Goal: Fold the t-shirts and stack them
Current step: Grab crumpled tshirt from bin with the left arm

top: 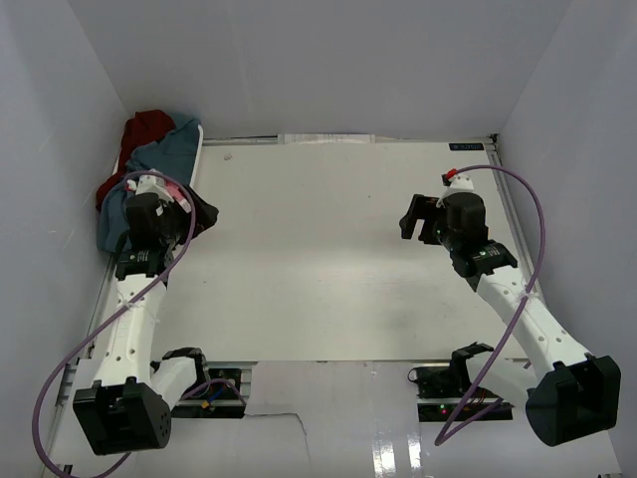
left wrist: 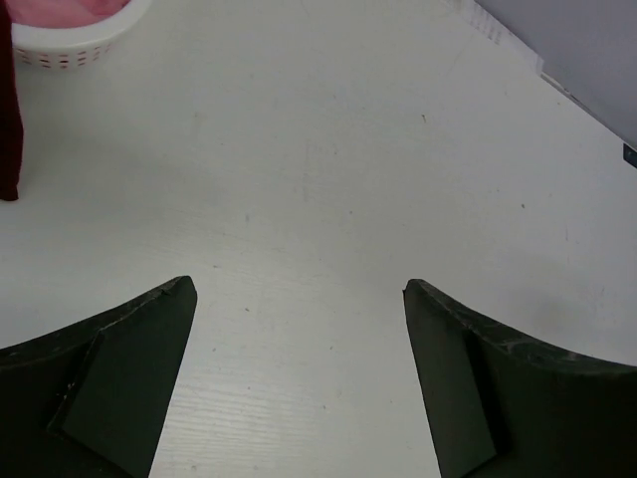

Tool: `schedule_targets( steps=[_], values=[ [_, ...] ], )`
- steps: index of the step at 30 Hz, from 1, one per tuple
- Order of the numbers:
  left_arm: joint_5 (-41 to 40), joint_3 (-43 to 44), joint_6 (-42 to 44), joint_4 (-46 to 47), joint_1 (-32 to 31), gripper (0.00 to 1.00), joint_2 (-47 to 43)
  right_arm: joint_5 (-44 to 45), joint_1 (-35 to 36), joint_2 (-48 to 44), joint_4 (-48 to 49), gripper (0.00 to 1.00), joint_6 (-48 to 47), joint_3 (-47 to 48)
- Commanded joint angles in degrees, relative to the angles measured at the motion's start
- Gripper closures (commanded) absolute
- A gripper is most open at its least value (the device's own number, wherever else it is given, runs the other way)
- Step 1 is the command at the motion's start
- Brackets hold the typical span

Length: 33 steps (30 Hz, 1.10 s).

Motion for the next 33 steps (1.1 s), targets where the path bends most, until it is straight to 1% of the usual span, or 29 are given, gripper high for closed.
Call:
schedule_targets(
  steps=[1,3,6,9,10,11,13,14,15,17,18,20,21,23,26,27,31,33],
  values=[
    [-5.0,3.4,-0.8,-1.2,0.1,0.02,0.7,-0.9,0.3,-1.6,2.6,0.10,-0.7,-0.2],
    [-4.5,5.0,-1.8,-1.5,0.2,0.02,2.3,-0.9,0.2,-1.9,2.5,0.10,-0.7,-0.3],
    [-2.2,9.7,-3.4,-0.8,0.2,0.02,7.2,-2.7,0.3,-3.1,2.8,0.10,-1.2,-0.9],
    [-5.9,16.2,-4.1,-0.6,1.0,0.02,14.5,-5.2,0.2,-5.2,4.8,0.10,-1.4,-2.9],
    [-7.8,21.0,-3.9,-1.3,1.4,0.02,19.9,-5.2,0.3,-5.5,5.0,0.10,-1.5,-3.2],
    [-9.1,23.6,-3.8,-3.3,3.1,0.02,22.8,-7.1,0.2,-6.0,5.2,0.10,-1.7,-3.8],
    [-9.1,28.9,-4.5,-7.5,5.4,0.03,28.4,-7.4,0.3,-7.4,5.6,0.10,-1.7,-4.4],
    [-9.4,33.3,-4.4,-8.8,7.1,0.08,33.3,-7.3,0.3,-7.8,5.7,0.10,-1.9,-4.8],
    [-10.8,35.2,-4.2,-9.7,7.5,0.09,35.3,-7.3,0.4,-8.5,5.7,0.10,-2.0,-5.0],
    [-16.6,38.4,-3.2,-10.7,7.8,0.12,39.0,-7.5,0.4,-9.0,5.9,0.10,-2.4,-5.3],
    [-18.3,39.0,-2.9,-10.6,7.8,0.12,39.8,-7.7,0.3,-9.2,5.9,0.10,-2.4,-5.4],
    [-20.9,41.6,-2.0,-10.5,7.8,0.12,42.4,-8.7,0.3,-9.1,6.0,0.10,-2.4,-5.4],
    [-22.5,42.6,-1.6,-10.5,7.8,0.09,43.3,-9.4,0.3,-8.8,6.2,0.10,-2.4,-5.4],
    [-24.2,45.0,-0.5,-10.6,7.8,0.09,45.2,-11.0,0.3,-8.4,6.3,0.10,-2.4,-5.4],
    [-28.8,48.9,1.6,-10.8,7.8,0.09,48.9,-12.4,0.3,-7.5,6.5,0.10,-2.4,-5.5],
    [-30.0,50.7,2.3,-10.8,7.8,0.09,51.0,-12.7,0.4,-7.3,6.7,0.10,-2.4,-5.6],
    [-39.0,54.1,4.7,-10.8,7.7,0.12,55.5,-14.3,0.4,-7.4,7.3,0.10,-2.4,-6.2],
    [-40.3,54.9,5.2,-10.4,7.5,0.13,57.1,-14.9,0.4,-7.3,7.5,0.10,-2.4,-6.3]
  ],
)
